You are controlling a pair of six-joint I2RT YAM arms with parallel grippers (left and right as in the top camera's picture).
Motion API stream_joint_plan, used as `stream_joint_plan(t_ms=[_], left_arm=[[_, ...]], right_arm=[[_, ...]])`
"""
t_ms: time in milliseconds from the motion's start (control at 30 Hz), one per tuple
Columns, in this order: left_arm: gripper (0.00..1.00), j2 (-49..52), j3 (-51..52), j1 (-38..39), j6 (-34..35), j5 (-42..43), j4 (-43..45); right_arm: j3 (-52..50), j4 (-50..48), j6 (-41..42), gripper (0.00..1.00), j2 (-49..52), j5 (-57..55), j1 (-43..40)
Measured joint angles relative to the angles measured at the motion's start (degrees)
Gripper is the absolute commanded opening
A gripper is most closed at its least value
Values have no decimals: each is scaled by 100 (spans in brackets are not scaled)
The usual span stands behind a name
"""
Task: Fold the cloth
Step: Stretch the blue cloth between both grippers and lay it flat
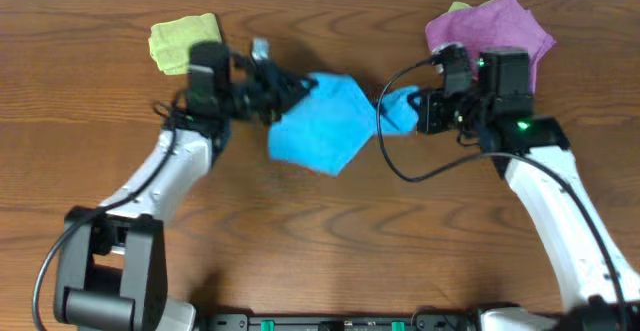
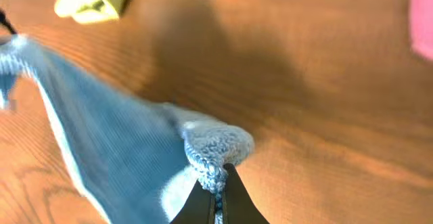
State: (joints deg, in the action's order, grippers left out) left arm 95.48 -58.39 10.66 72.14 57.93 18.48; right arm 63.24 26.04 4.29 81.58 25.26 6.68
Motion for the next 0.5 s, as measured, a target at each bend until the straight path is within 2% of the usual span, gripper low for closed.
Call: stream_joint_plan(t_ms=[233, 500], left_arm=[[5, 24, -662, -286, -22, -501, -2], [6, 1134, -1650, -431, -299, -721, -17]], right_arm=[[13, -1392, 446, 1, 7, -201, -2], [863, -1456, 485, 2, 1108, -599, 0]])
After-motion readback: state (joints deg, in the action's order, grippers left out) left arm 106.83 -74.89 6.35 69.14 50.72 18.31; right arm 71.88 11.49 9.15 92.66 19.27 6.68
